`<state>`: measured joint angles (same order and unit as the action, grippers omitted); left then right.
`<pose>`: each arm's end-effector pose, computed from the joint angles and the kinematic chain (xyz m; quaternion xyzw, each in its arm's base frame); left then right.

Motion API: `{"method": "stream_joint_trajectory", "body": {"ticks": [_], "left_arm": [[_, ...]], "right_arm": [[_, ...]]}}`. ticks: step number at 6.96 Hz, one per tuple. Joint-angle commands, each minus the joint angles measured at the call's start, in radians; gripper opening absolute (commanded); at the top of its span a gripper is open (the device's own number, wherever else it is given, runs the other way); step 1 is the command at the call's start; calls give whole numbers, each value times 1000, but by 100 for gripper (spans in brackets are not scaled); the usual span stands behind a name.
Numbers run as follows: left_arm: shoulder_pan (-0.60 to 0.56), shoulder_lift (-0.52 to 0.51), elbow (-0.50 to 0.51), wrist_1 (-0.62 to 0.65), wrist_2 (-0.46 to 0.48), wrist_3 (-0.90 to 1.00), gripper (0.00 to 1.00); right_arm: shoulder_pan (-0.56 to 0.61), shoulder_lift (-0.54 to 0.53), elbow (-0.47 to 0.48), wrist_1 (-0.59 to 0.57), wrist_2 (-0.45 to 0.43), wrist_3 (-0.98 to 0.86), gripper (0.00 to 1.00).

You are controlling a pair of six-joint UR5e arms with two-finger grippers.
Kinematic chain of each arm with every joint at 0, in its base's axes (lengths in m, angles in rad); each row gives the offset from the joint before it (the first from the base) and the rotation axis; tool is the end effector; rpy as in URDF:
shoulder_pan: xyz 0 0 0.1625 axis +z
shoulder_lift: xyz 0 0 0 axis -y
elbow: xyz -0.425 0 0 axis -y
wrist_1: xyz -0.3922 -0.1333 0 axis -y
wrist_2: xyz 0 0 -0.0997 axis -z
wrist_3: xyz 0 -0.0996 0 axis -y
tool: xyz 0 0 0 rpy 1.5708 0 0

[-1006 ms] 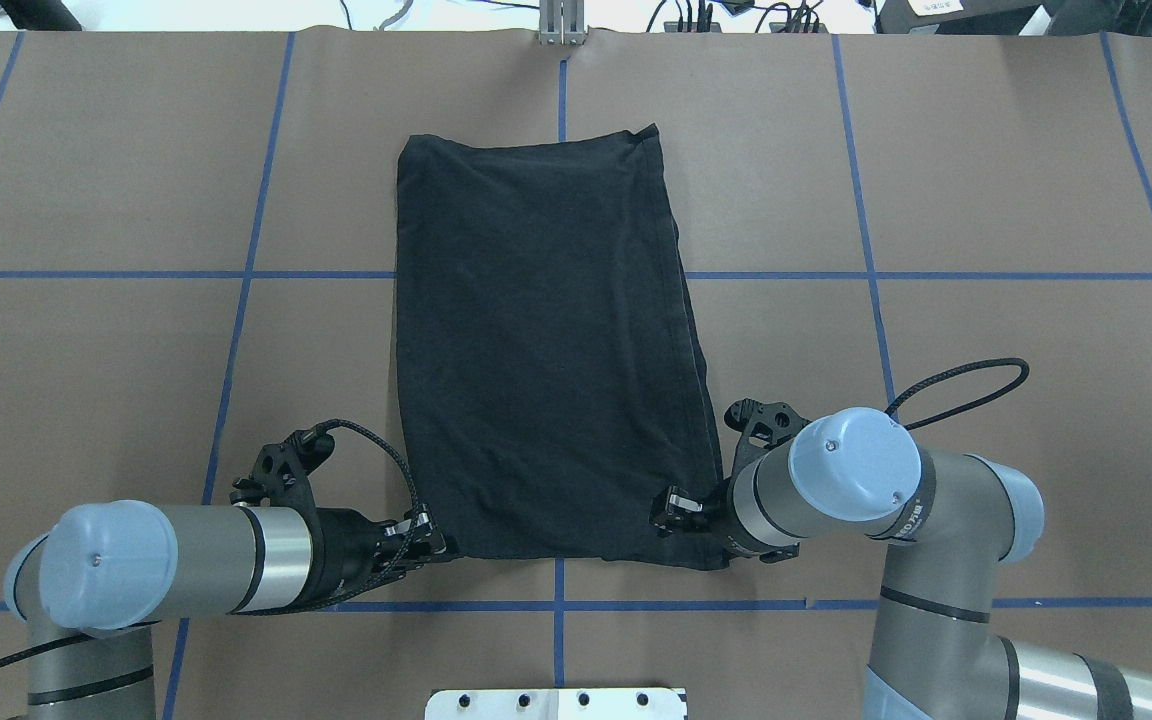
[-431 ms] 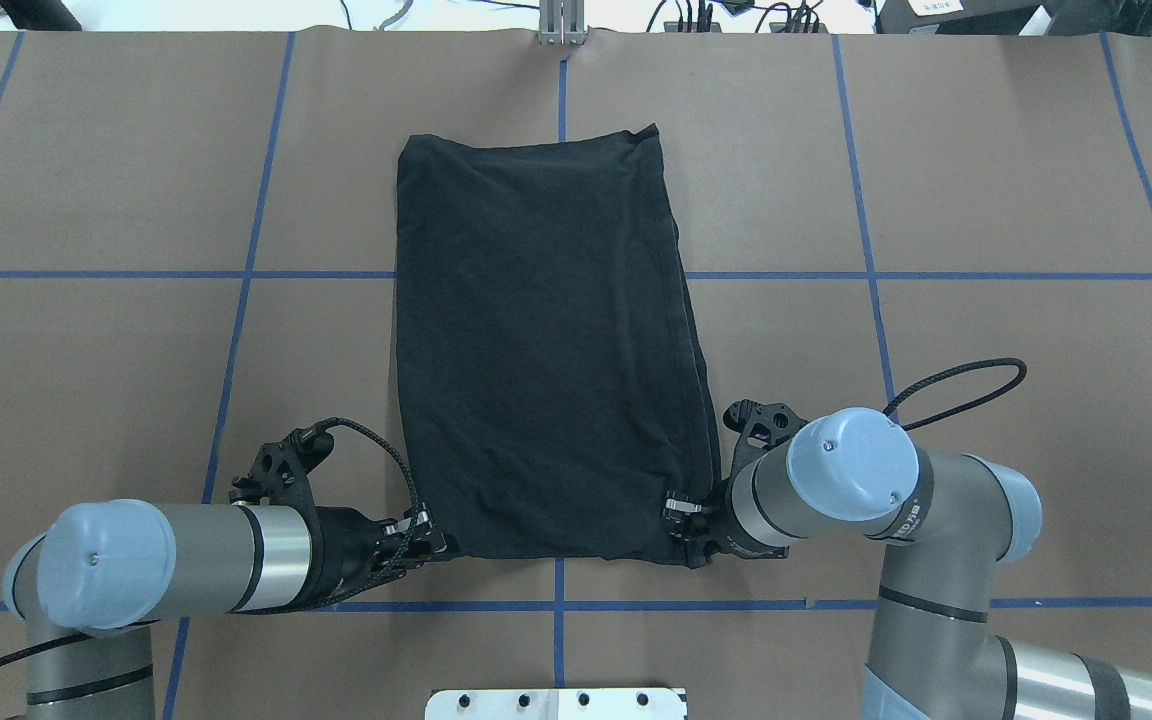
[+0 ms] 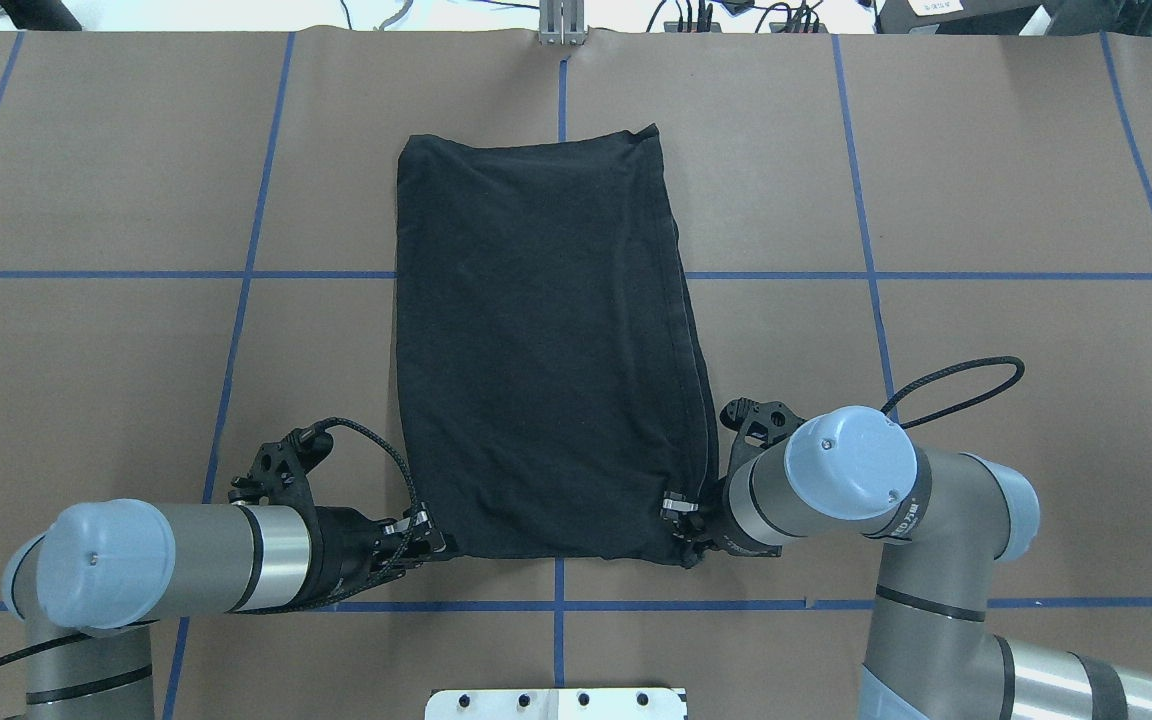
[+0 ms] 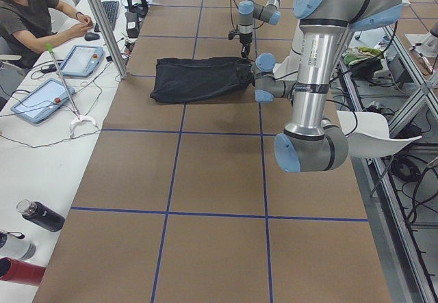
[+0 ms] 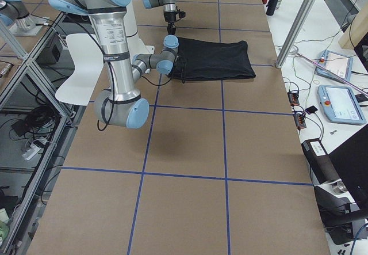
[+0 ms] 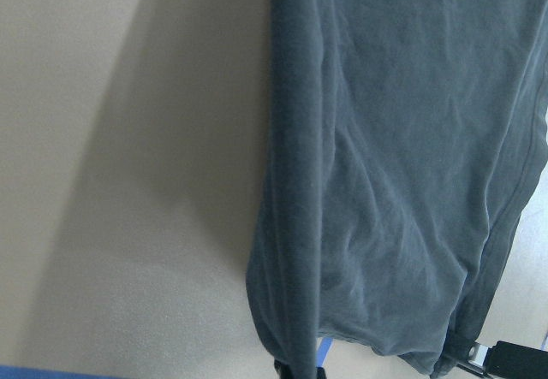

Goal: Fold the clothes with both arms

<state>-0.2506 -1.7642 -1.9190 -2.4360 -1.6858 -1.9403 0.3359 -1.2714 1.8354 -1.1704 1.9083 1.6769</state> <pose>0.4848 -0.2499 0.2952 -0.0821 0.6420 -0.1969 0.7364 -0.5248 -0.2895 0.3306 -0.0954 -0.4712 0.1155 0.8692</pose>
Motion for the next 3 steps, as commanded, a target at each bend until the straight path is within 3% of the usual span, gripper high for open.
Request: {"method": "stream_joint_trajectory", "body": {"ticks": [1, 2, 3], "left_arm": [[-4, 0, 0, 0, 0, 1, 0], [-7, 0, -2, 0, -2, 1, 0], [-10, 0, -11, 0, -2, 1, 0]], "right_arm": [[0, 12, 4, 2, -5, 3, 10], [6, 12, 10, 5, 0, 1, 0], [9, 12, 13, 5, 3, 1, 0]]}}
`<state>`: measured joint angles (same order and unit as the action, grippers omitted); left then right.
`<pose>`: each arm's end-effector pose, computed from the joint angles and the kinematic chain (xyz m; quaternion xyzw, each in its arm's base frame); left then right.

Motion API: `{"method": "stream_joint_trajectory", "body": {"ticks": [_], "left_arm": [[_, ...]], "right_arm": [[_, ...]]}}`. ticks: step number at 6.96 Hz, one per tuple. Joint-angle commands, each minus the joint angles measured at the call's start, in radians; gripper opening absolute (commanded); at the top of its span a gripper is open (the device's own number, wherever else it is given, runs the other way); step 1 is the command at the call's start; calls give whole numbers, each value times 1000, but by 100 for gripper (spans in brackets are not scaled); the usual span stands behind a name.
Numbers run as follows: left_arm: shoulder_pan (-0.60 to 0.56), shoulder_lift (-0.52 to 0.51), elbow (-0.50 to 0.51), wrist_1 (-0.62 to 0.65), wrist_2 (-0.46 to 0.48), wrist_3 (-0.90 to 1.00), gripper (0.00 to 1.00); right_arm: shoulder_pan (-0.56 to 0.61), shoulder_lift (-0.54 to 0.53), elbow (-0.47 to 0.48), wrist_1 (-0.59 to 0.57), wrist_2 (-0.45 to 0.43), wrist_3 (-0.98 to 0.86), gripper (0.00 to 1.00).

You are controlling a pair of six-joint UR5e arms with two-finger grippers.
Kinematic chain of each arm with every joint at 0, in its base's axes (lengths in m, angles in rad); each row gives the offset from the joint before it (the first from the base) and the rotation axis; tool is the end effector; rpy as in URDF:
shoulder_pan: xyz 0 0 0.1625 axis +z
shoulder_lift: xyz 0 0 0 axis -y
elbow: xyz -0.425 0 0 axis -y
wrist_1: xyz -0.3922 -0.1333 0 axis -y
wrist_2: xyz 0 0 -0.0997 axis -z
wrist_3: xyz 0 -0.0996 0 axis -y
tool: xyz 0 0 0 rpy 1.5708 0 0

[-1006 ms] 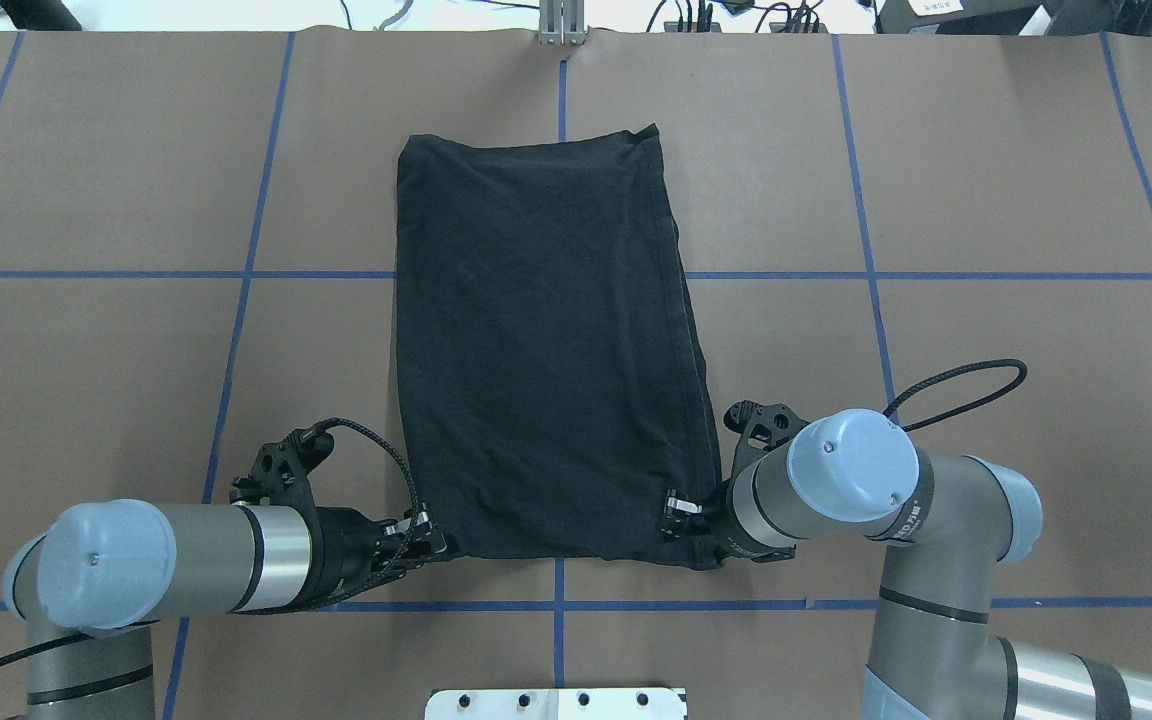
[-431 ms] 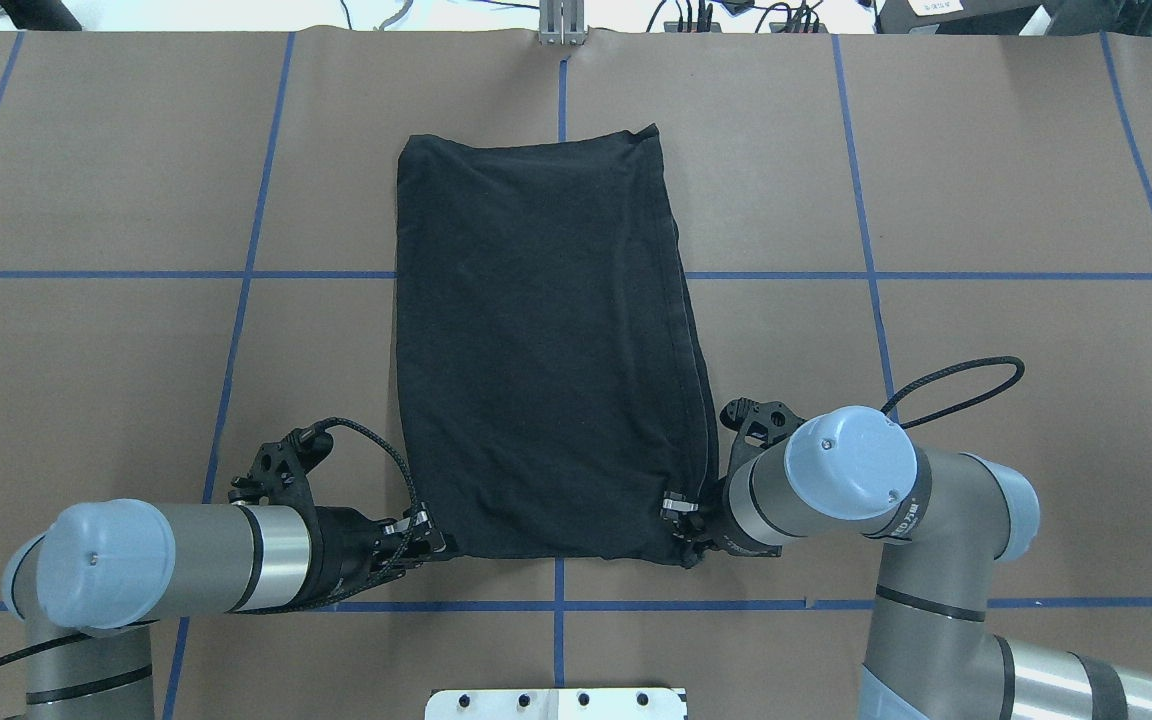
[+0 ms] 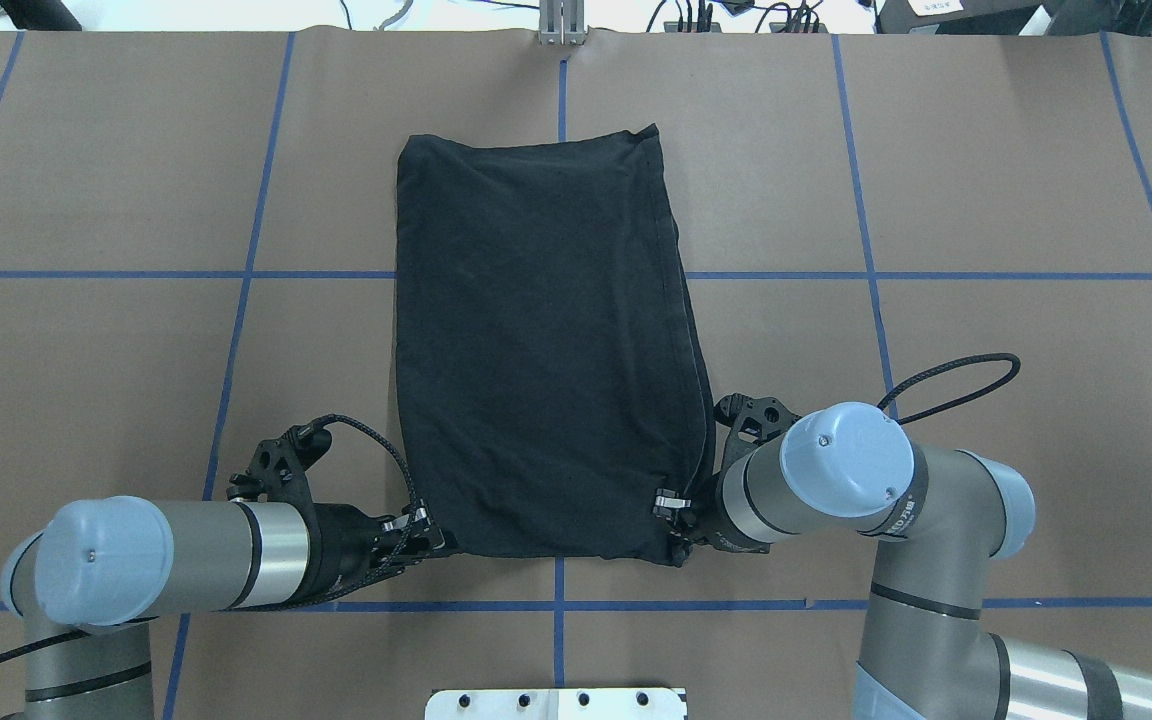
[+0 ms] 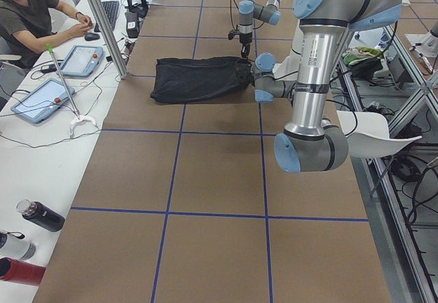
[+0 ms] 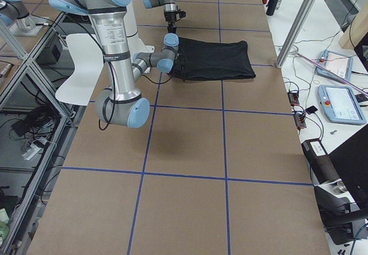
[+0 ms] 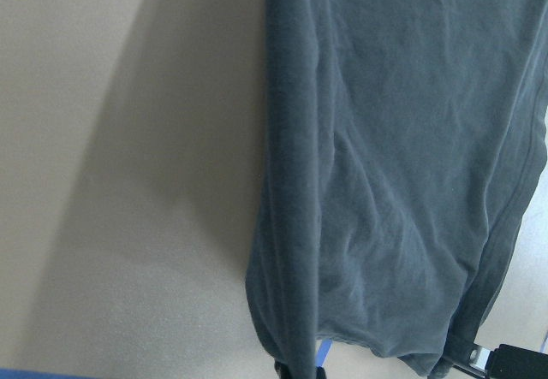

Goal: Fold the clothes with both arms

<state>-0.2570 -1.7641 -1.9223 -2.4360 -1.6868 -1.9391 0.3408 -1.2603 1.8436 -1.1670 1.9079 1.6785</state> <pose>0.4823 -0.2527 0.2937 -0.0801 0.6435 -0.1981 0.7350 -0.5231 -0.2920 0.3198 -0.0924 -0.4811 0.1156 0.8641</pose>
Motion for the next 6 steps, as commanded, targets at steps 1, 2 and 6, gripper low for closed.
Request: {"method": "stream_joint_trajectory", "body": {"ticks": [1, 2, 6], "left_arm": [[-5, 2, -10, 2, -1, 0, 0], [-7, 5, -27, 2, -2, 0, 0], [4, 44, -112, 43, -45, -1, 0]], "right_arm": [[9, -10, 25, 1, 20, 0, 0], [12, -42, 60, 3, 52, -2, 0], [6, -152, 189, 12, 133, -2, 0]]}}
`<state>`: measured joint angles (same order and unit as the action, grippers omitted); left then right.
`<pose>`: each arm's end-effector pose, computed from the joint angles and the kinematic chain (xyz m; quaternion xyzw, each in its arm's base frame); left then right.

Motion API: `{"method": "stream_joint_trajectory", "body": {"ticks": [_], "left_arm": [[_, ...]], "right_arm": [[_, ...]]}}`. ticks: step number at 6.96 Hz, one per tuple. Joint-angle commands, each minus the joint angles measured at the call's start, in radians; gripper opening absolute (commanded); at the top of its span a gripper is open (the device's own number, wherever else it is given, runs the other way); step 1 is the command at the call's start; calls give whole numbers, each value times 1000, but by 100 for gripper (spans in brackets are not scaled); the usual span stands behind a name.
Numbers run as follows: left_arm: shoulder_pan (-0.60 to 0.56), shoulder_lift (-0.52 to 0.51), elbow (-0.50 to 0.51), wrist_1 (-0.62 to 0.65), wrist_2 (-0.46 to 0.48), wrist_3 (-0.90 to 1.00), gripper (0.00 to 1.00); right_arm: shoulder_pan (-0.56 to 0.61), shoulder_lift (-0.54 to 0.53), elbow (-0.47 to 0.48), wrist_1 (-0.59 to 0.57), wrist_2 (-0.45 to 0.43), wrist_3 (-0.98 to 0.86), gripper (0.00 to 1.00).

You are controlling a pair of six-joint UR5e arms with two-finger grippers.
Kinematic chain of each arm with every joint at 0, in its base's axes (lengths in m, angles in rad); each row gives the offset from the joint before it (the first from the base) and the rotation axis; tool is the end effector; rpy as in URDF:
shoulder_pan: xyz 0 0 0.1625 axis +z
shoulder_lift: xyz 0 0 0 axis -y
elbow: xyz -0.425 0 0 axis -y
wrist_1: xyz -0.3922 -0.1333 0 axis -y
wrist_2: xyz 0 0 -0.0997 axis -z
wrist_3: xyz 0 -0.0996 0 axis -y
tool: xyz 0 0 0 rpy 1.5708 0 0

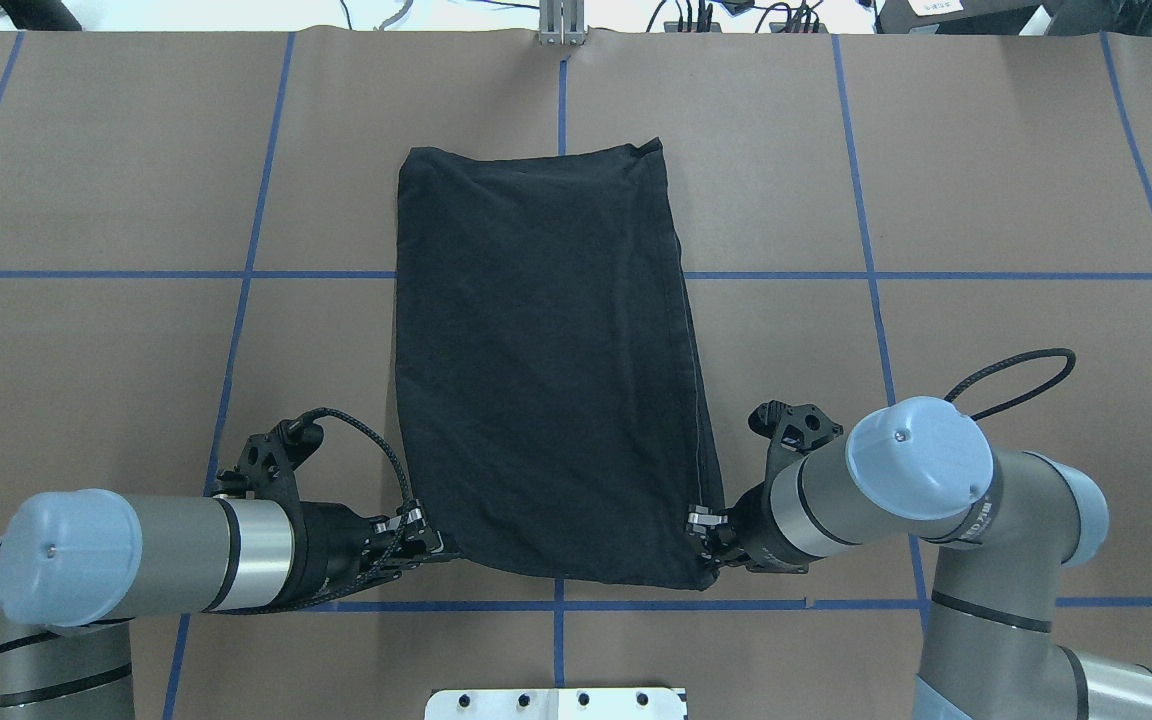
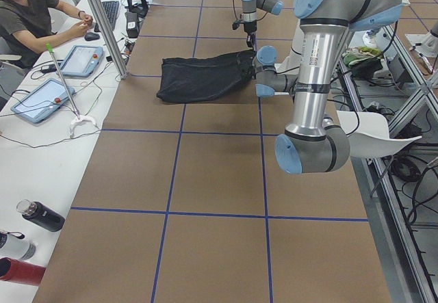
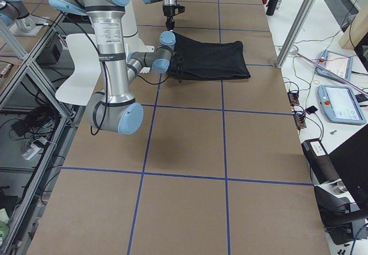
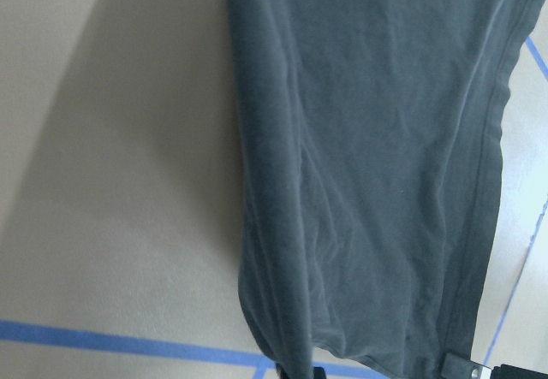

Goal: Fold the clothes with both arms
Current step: 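Lift both near corners and carry them over the shirt toward its far end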

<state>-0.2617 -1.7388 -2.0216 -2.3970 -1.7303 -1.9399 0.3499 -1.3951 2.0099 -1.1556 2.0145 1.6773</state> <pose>0.4532 -0.2430 0.2674 -0.0951 0.6550 -0.1819 0.7272 -0.4604 -0.2644 0.3156 -0.1318 -0.5002 0.0865 0.8515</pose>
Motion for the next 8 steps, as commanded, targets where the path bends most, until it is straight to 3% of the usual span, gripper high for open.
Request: {"method": "stream_joint_trajectory", "body": {"ticks": [1, 4, 6, 8], "left_arm": [[16, 44, -12, 4, -5, 1, 0], [88, 71, -15, 6, -26, 30, 0], [107, 73, -41, 6, -69, 30, 0], [72, 71, -104, 13, -106, 29, 0]], "right_arm": [[-18, -28, 27, 1, 73, -1, 0], [-64, -35, 50, 1, 190, 51, 0], [-83, -24, 59, 1, 204, 102, 0], [36, -18, 56, 2, 217, 91, 0]]}}
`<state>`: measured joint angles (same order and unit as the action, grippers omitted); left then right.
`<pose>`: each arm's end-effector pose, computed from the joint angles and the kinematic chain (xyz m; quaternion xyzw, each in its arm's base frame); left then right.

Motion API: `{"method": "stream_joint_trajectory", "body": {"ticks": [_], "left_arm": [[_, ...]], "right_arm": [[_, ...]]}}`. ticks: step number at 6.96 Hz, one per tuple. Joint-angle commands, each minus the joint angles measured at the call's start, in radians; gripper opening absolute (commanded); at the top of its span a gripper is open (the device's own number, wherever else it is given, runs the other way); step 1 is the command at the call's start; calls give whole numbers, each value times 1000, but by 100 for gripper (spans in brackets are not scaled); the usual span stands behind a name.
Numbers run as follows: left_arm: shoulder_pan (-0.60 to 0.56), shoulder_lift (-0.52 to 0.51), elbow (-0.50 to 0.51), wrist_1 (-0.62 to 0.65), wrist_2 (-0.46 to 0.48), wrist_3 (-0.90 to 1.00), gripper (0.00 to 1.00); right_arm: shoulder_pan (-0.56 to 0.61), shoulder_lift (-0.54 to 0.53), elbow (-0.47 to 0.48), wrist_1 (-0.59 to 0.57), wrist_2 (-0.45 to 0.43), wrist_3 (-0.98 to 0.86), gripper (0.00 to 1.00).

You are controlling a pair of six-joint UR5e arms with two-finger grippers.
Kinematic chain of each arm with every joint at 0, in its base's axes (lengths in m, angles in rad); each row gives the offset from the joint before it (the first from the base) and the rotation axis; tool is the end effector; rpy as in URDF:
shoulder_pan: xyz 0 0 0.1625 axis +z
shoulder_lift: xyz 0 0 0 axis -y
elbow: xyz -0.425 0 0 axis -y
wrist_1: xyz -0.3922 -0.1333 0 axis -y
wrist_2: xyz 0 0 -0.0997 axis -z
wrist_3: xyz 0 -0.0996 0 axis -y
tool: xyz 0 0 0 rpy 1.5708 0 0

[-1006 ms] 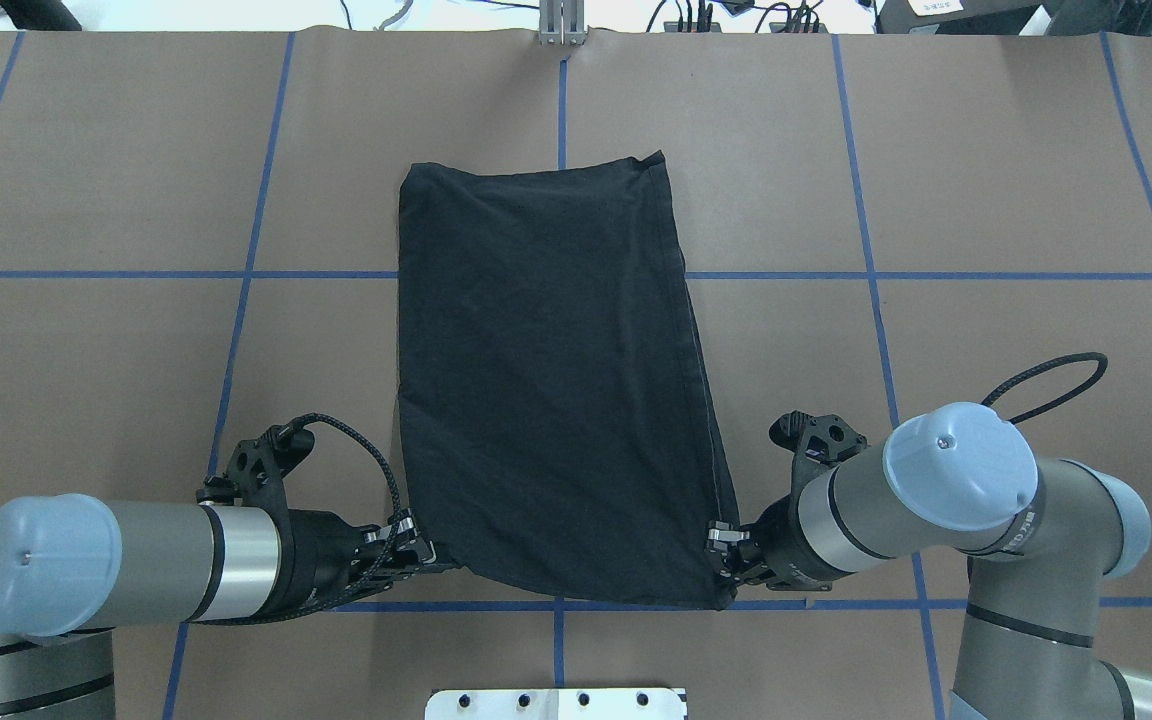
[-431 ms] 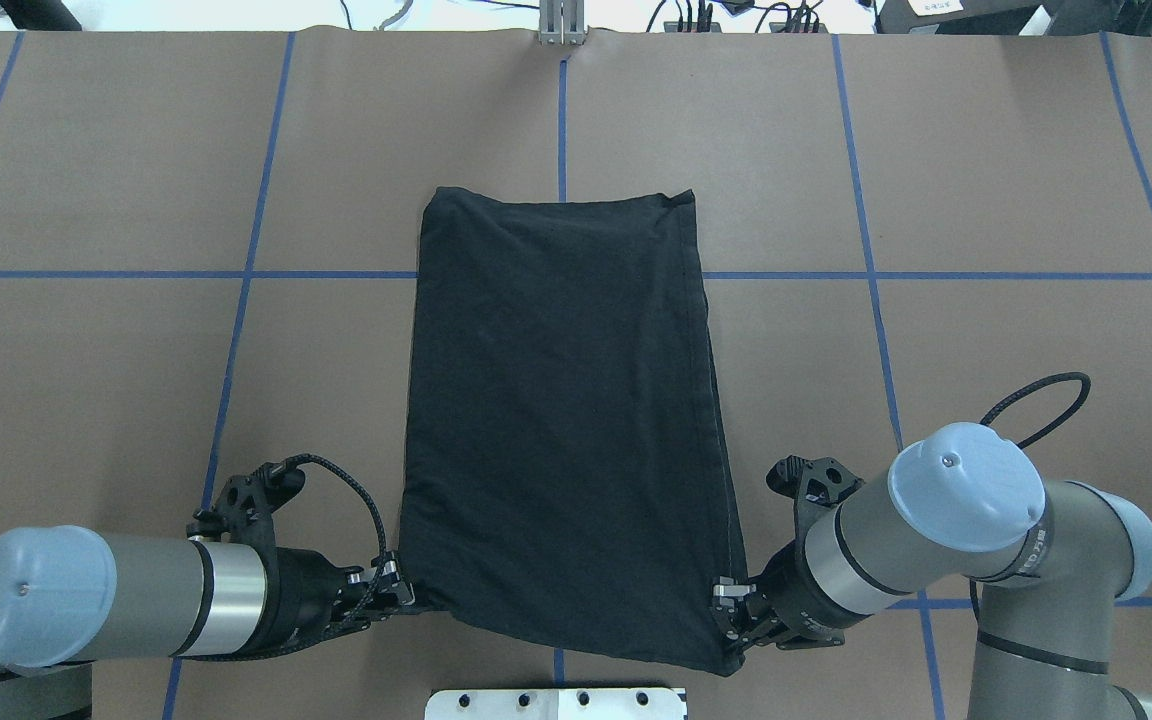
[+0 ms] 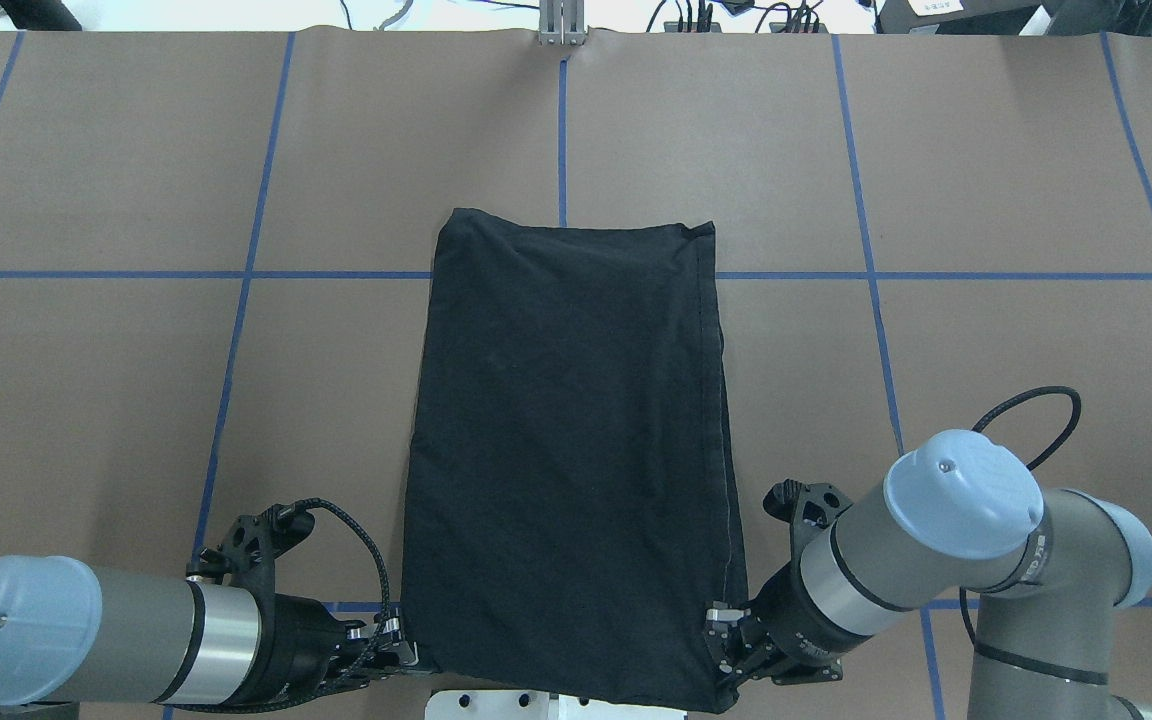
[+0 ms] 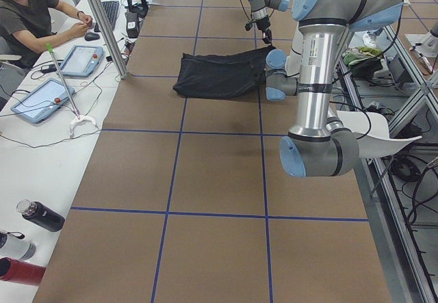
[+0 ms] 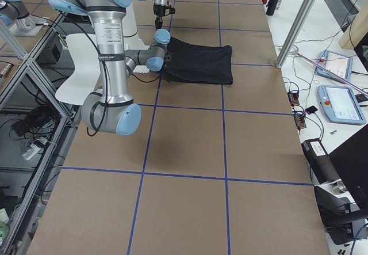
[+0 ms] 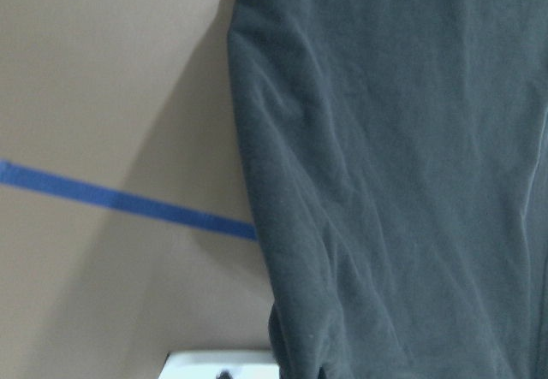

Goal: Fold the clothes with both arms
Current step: 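Lift both near corners and carry them over the shirt toward its far end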

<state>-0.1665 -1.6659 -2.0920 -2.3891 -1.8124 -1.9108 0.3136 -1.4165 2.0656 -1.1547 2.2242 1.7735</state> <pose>0.4451 -0.1858 0.2732 -0.1470 0.6422 -0.1107 0.7441 -0.4486 -0.2220 0.2965 -0.2494 -0.4955 0.0507 0.8305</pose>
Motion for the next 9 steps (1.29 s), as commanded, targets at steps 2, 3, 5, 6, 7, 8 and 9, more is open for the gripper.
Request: {"method": "stream_joint_trajectory", "body": {"ticks": [2, 3, 5, 6, 7, 8, 9], "left_arm": [[-193, -32, -25, 7, -103, 31, 0], [-288, -69, -13, 14, -164, 85, 0], [-416, -304, 167, 132, -183, 139, 0], [-489, -364, 260, 154, -185, 207, 0], [-564, -379, 330, 154, -186, 292, 0], [-617, -414, 419, 153, -198, 361, 0], [-643, -452, 511, 145, -199, 401, 0]], "right_arm": [[209, 57, -2, 3, 20, -9, 0], [261, 88, -10, 1, 28, -9, 0], [361, 164, -77, 0, 25, -14, 0], [404, 181, -106, 0, 18, -22, 0], [444, 192, -139, 0, 15, -35, 0], [478, 246, -219, 0, 12, -42, 0], [487, 283, -290, 0, -45, -57, 0]]}}
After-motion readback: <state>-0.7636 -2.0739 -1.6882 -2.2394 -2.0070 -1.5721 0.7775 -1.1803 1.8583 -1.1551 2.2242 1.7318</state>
